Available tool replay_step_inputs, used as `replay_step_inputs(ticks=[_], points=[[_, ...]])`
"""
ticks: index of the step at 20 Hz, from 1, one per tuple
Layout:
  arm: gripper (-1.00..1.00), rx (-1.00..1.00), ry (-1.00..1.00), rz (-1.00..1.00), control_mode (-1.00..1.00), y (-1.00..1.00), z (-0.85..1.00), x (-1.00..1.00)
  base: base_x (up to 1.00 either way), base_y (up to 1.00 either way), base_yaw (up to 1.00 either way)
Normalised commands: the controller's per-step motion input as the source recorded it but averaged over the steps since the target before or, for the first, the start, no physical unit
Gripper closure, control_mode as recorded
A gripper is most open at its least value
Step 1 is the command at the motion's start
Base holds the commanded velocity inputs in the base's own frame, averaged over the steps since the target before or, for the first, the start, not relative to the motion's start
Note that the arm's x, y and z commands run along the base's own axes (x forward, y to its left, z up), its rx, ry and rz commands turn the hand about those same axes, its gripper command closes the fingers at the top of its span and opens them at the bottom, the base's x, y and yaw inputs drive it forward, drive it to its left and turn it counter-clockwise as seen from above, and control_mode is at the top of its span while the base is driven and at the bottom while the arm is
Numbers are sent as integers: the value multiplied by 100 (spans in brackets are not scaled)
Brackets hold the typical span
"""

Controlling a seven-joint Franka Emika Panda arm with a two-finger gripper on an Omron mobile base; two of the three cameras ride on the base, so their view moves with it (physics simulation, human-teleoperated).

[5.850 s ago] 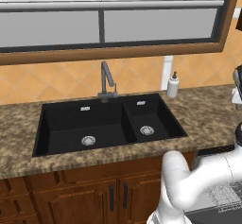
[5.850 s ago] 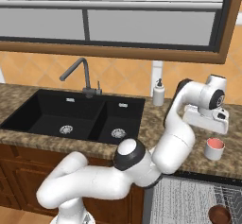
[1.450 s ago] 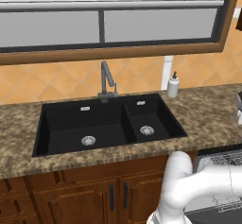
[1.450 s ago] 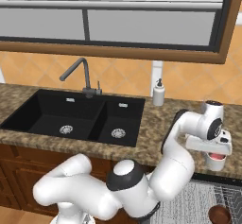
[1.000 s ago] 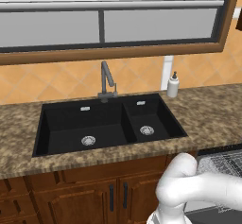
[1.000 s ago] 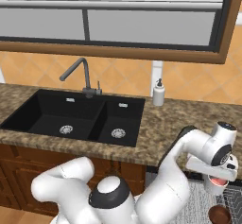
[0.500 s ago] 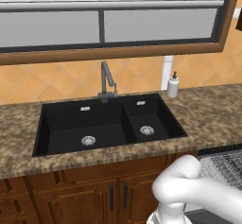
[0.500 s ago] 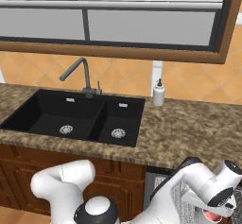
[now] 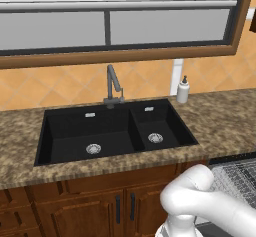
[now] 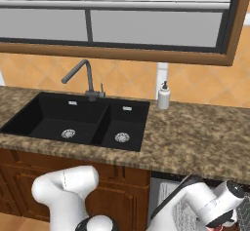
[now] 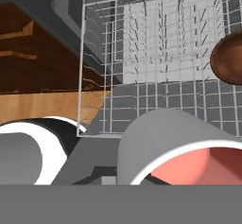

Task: Pick up the cup and bowl from the counter, place them in the dishwasher, and close the dishwasher door.

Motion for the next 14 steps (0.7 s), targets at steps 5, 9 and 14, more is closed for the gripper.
replay_step_inputs(ticks=[5,9,14], points=[[100,0,0,0,-100,0,-65,49,0,0,0],[100,0,0,0,-100,-6,-58,55,0,0,0],[100,0,0,0,-100,-9,-56,33,0,0,0]])
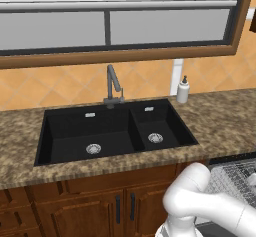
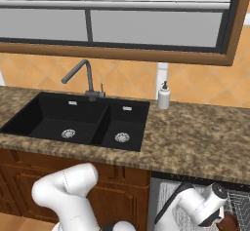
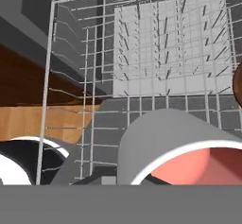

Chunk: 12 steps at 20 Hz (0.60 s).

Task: Pick up the cup and bowl from the counter, place them in the dishwasher, and close the dishwasher door.

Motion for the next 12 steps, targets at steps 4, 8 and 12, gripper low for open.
replay_step_inputs(ticks=[4,8,12], points=[[100,0,0,0,-100,-17,-67,0,0,0,0],[100,0,0,0,-100,-5,-64,3,0,0,0],[100,1,0,0,-100,0,-33,0,0,0,0]])
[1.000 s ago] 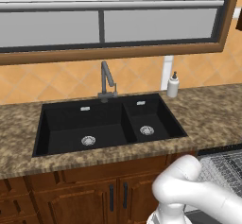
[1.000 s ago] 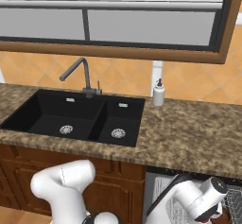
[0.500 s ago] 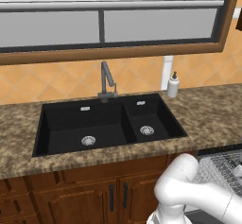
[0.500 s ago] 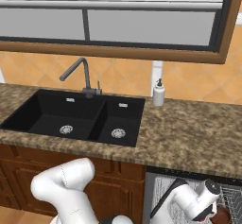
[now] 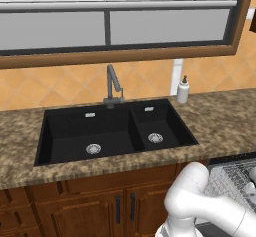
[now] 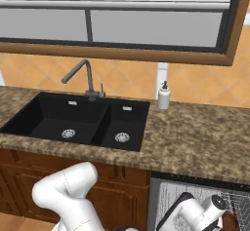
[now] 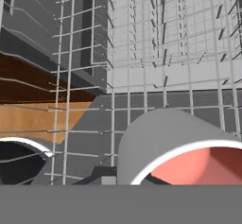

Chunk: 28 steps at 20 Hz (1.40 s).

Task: Pick up the cup and bowl from the counter, place them in the dishwasher, and close the dishwasher door.

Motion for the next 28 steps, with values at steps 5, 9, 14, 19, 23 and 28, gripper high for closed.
replay_step_inputs(ticks=[5,9,14,19,23,28], points=[[100,3,4,0,-100,0,-40,0,0,0,0],[100,2,1,0,-100,0,-37,0,0,0,0],[-100,1,0,0,-100,2,-32,0,0,0,0],[-100,0,0,0,-100,1,-6,-4,0,0,0],[-100,-1,0,0,-100,1,9,-1,0,0,0],[-100,-4,1,0,-100,1,19,0,0,0,0]])
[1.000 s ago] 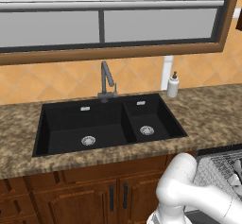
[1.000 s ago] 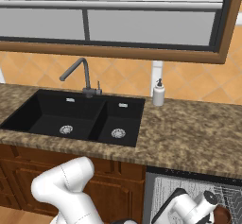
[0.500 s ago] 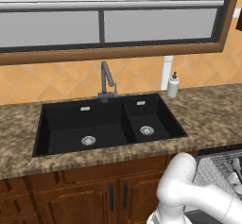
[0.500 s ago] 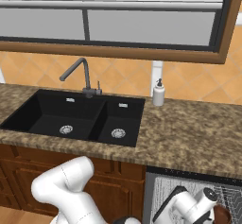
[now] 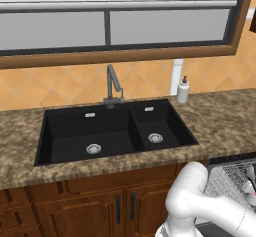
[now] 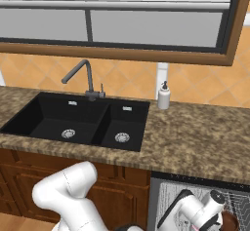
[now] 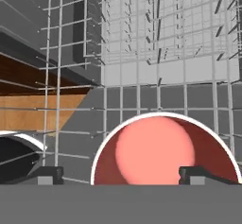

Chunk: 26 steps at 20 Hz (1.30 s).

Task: Pick up the cup and bowl from the counter, place them in the dishwasher, and close the dishwasher door.

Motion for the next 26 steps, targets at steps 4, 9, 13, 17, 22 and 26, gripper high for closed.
replay_step_inputs(ticks=[4,9,13,17,22,26], points=[[-100,-6,0,0,-100,0,67,-22,0,0,0],[-100,-3,0,0,-100,0,61,-56,0,0,0],[-100,0,-1,0,-100,0,41,-74,0,0,0],[-100,10,-8,0,-100,-11,57,-71,0,0,0],[-100,10,-12,0,-100,-3,100,-89,0,0,0],[-100,9,-1,0,-100,0,52,-100,0,0,0]])
